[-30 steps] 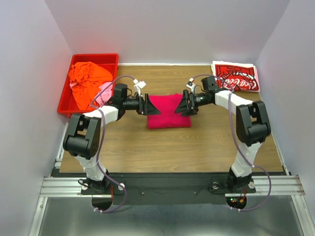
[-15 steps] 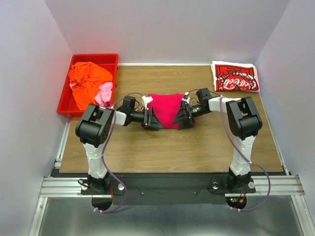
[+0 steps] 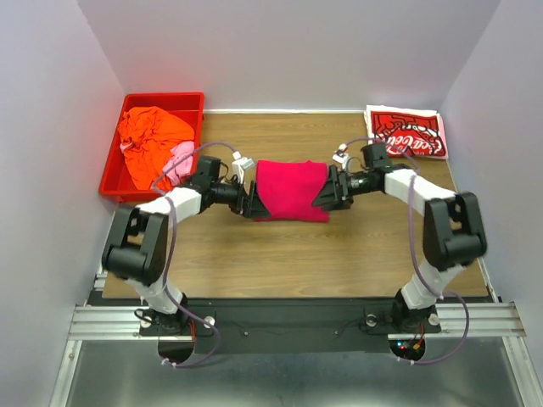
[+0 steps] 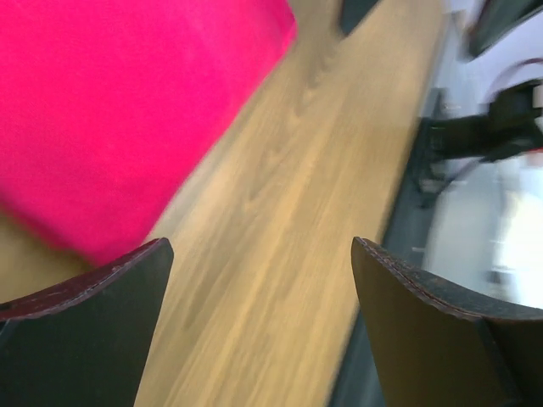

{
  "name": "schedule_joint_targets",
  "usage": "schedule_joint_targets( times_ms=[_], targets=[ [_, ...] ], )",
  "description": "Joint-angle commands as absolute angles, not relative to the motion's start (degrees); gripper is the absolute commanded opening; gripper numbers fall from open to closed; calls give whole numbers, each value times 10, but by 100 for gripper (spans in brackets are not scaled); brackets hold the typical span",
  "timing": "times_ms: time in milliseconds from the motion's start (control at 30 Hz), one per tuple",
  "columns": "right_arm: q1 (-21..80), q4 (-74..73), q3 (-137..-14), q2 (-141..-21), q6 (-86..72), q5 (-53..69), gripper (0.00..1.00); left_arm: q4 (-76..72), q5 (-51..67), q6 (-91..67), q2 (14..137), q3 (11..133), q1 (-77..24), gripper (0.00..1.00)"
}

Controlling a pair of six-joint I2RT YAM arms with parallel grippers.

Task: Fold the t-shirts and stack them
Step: Fold the tshirt, then neatly place the folded tshirt to the corner

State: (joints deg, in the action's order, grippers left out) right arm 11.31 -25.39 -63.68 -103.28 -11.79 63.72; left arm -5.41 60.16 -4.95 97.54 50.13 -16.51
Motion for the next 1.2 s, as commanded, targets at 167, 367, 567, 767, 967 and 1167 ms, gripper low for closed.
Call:
schedule_joint_targets(
  times_ms=[167, 367, 567, 767, 967, 1167],
  targets=[
    [26, -230, -567, -885, -156, 484, 95, 27, 310, 245, 816, 604, -286, 99],
    [3, -228, -576, -897, -206, 370, 95, 21, 169, 424, 887, 666, -418, 67],
    [3, -220, -577, -912, -247, 348, 95, -13, 129, 548, 966, 661, -520, 49],
    [3, -216, -581, -932, -254, 372, 95, -54, 117, 566, 1028, 658, -536, 53],
    [2, -211, -579, -937, -255, 387, 95, -94, 91, 580, 1081, 654, -539, 55],
    [2, -193, -561, -938, -256, 389, 97, -112, 83, 573, 1107, 650, -538, 28]
  ],
)
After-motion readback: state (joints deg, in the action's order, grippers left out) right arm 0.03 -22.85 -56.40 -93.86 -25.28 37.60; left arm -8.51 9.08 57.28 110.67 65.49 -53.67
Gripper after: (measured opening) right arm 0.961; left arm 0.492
